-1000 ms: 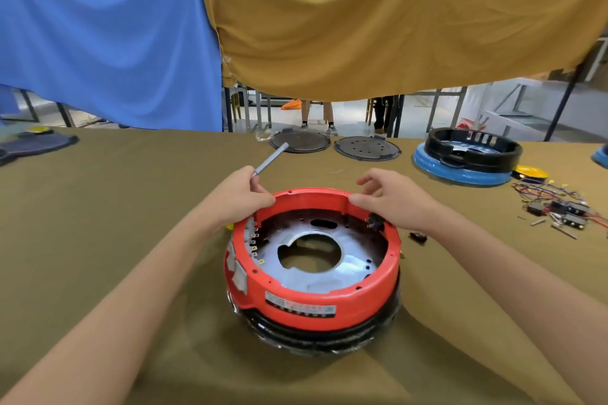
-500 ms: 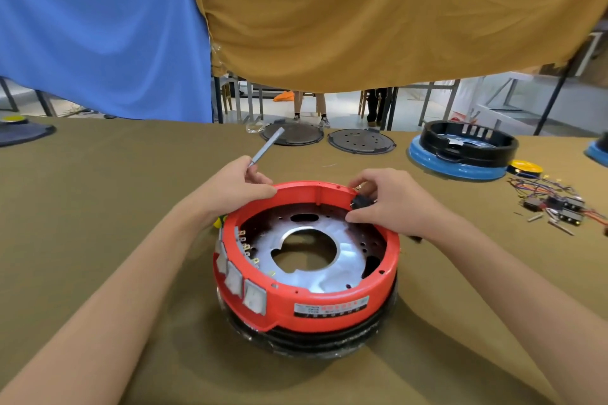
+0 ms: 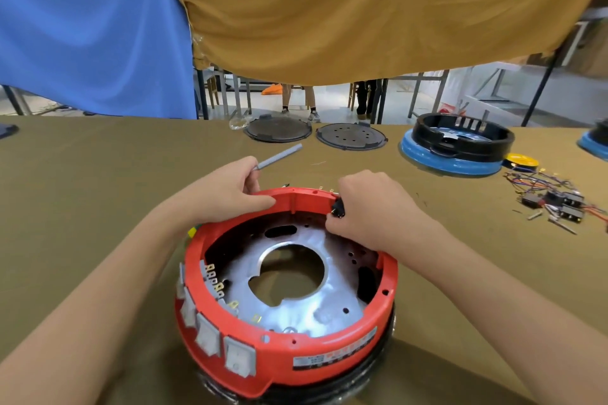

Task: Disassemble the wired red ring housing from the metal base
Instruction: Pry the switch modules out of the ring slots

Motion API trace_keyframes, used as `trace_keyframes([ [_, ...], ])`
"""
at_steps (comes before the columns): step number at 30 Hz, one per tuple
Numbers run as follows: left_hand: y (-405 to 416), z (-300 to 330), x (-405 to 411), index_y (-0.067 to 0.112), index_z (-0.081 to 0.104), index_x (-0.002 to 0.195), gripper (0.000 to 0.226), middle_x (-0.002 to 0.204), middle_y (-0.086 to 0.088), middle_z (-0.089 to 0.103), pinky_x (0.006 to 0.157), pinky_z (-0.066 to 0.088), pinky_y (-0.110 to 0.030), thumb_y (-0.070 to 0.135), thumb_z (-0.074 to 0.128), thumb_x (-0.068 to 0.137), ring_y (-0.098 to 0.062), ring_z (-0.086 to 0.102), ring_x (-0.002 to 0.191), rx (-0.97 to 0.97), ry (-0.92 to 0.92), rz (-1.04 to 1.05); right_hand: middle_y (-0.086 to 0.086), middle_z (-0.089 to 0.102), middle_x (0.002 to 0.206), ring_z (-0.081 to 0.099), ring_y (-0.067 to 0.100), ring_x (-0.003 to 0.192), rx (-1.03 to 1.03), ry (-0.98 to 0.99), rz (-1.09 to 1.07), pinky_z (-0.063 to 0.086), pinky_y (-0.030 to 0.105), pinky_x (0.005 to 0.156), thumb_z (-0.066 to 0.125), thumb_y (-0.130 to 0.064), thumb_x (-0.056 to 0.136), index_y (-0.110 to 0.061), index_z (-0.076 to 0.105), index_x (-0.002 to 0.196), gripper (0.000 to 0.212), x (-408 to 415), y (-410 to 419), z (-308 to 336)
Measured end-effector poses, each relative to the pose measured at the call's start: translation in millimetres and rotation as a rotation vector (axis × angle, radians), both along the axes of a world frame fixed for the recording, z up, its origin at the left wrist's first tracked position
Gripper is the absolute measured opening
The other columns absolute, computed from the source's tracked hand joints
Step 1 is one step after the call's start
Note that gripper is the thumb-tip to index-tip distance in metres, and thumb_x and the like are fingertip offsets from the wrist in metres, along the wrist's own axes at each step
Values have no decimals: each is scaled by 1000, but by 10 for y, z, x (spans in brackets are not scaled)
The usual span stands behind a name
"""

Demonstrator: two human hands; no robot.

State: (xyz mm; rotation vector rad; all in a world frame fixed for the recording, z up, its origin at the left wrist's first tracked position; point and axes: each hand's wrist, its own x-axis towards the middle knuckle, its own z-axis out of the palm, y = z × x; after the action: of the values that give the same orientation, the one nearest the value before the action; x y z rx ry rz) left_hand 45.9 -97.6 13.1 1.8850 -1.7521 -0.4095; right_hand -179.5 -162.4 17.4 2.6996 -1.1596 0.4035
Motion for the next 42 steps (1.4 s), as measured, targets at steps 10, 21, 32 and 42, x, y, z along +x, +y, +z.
trace_keyframes([
  [10, 0, -104, -47, 22, 37, 78, 28, 80, 3, 50, 75, 42, -37, 8, 57, 89, -15, 40, 70, -42, -56, -17, 1, 52, 76, 44, 16, 64, 320, -98, 42, 27, 30, 52, 50, -46, 93, -19, 40, 80, 31, -10, -209, -121],
  [21, 14, -77, -78, 25, 35, 78, 28, 86, -5, 55, 73, 41, -37, 9, 55, 90, -16, 40, 70, -19, -103, -7, 3, 51, 76, 47, 18, 65, 266, 5, 34, 28, 30, 50, 52, -40, 91, -19, 37, 79, 29, 36, -177, -94],
  [32, 20, -80, -78, 24, 35, 78, 28, 75, 4, 44, 60, 32, -29, 12, 56, 91, -12, 35, 63, 2, -126, 10, 4, 53, 77, 44, 18, 65, 390, -31, 9, 25, 29, 51, 49, -42, 94, -18, 39, 84, 27, 40, -172, -94],
  [42, 26, -74, -87, 26, 35, 79, 28, 81, 1, 50, 59, 32, -26, 12, 56, 91, -11, 37, 63, -13, -136, 7, 3, 50, 76, 44, 17, 64, 254, -5, -27, 29, 31, 49, 58, -27, 88, -16, 35, 86, 26, 130, -170, -121],
])
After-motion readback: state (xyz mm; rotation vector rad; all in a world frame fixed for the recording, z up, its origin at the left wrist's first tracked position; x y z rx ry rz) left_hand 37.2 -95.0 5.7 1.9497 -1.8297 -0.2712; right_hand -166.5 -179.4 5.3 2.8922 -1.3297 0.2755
